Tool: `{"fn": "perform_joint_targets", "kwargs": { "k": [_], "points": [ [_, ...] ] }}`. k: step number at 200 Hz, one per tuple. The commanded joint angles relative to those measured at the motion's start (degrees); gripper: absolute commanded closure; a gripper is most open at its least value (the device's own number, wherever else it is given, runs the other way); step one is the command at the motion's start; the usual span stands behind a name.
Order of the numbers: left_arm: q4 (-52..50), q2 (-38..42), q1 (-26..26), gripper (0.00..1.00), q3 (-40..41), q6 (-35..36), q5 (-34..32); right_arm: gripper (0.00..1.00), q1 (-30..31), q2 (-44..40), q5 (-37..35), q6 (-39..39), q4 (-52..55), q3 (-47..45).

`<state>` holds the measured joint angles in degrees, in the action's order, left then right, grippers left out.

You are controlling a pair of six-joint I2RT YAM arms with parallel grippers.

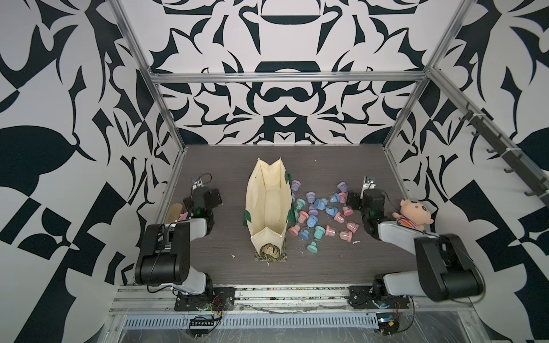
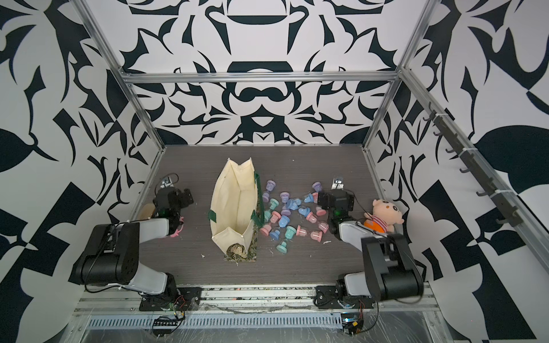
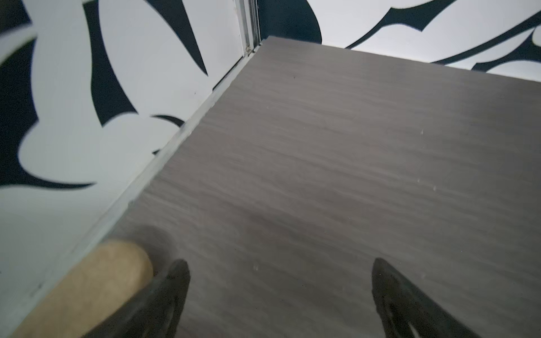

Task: Put the hourglass into the canvas bag
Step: Pick up the hourglass from the center of the board.

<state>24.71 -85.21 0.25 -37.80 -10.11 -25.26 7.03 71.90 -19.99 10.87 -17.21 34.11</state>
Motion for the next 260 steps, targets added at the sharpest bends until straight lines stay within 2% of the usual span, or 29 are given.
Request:
{"fn": "perform_joint_targets", "kwargs": {
  "k": [1,8,12,18,28,44,62,77,101,129,155,162,169,186,224,239,260],
  "points": [
    [-27.16,7.25,0.77,0.01,-17.51,-13.61,-9.46,0.0,0.72,-13.25,-5.75,19.8,27.97,13.54],
    [-35.19,8.51,1.29,0.0,-22.38,-20.87,-9.11,0.0,0.5,-15.79,-5.01,28.85,29.34,12.02],
    [-39.21,9.14,1.38,0.0,-24.62,-25.17,-7.94,0.01,0.11,-16.88,-2.87,30.76,28.96,10.95],
    [-42.32,9.87,1.42,0.0,-27.02,-28.08,-3.12,0.05,-0.25,-17.33,1.04,31.13,28.73,10.72],
    [-43.8,11.27,0.86,0.01,-28.42,-31.65,4.64,0.16,0.61,-13.55,2.5,31.31,37.9,16.38],
    [-46.07,13.86,-1.38,0.0,-28.98,-35.9,10.41,0.22,5.86,-5.45,-0.64,32.32,52.86,26.96],
    [-48.33,15.29,-4.4,0.0,-29.07,-36.38,17.63,0.19,12.82,-1.63,-5.33,31.73,60.52,33.41],
    [-49.14,16.51,-7.28,0.0,-28.01,-35.37,23.49,0.18,16.76,1.05,-5.98,32.75,65.87,37.74],
    [-50.45,18.59,-11.48,0.0,-25.6,-33.73,27.57,0.22,21.36,4.31,-6.82,32.93,70.54,40.86],
    [-50.72,19.72,-11.77,0.06,-22.61,-33.26,35.56,0.32,22.39,7.22,-3.57,32.32,72.03,40.6],
    [-50.67,20.44,-12.33,0.14,-20.32,-32.17,41.93,0.36,22.35,8.09,-2.63,32.29,72.54,39.6],
    [-51.03,20.44,-12.66,0.14,-19.8,-32.08,43.06,0.36,22.39,8.08,-2.52,32.12,72.39,39.17],
    [-51.4,20.41,-12.96,0.2,-19.38,-31.91,44.23,0.36,22.39,7.96,-2.18,32.01,72.19,38.67],
    [-53.46,20.46,-14.53,0.25,-19.23,-31.19,44.79,0.37,22.39,7.78,-1.47,31.97,72.12,37.89],
    [-55.48,21.55,-18.52,0.29,-18.03,-30.38,42.72,0.4,22.41,7.62,-0.45,32.33,71.63,36.25],
    [-54.94,20.69,-18.62,0.34,-17.93,-30.26,42.19,0.41,22.42,7.75,0.22,32.74,71.45,35.54],
    [-55.02,18.98,-18.62,0.48,-18.75,-29.88,41.75,0.43,22.41,7.83,1.09,33.22,71.25,34.48]
  ]
}}
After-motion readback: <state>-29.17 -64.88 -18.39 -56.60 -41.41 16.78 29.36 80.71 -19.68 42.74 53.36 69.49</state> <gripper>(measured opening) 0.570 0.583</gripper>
